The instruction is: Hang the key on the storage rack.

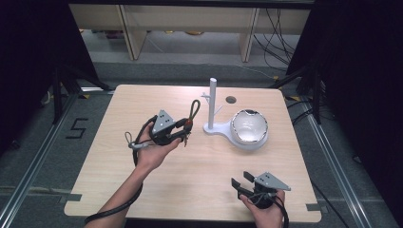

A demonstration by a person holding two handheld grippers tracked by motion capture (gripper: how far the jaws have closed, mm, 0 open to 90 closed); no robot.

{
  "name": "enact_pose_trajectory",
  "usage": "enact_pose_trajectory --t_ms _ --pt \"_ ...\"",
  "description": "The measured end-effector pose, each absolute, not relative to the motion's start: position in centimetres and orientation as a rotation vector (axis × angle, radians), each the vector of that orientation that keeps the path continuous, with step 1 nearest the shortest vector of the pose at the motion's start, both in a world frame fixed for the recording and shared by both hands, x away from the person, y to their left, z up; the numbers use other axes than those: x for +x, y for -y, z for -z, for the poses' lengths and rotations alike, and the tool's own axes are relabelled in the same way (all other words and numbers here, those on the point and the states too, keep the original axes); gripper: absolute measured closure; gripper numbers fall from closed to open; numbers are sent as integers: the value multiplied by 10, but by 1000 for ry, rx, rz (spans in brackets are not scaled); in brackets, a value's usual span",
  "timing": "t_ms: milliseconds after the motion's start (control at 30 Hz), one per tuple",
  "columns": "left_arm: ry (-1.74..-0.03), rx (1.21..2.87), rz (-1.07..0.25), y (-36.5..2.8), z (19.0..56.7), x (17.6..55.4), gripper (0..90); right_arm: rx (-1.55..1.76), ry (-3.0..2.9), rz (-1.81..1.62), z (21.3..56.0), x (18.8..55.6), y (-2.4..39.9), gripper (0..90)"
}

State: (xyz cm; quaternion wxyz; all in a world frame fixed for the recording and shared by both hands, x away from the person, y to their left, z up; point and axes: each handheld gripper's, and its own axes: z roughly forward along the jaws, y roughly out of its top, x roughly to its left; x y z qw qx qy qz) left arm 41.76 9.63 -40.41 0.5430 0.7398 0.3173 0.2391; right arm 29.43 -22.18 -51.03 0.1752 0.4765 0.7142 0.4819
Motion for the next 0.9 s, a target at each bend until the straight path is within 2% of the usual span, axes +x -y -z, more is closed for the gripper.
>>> enact_pose_trajectory --t_ms 900 --pt "-784 1744 -569 -85 402 431 680 1355 -2023 -1351 509 294 223 418"
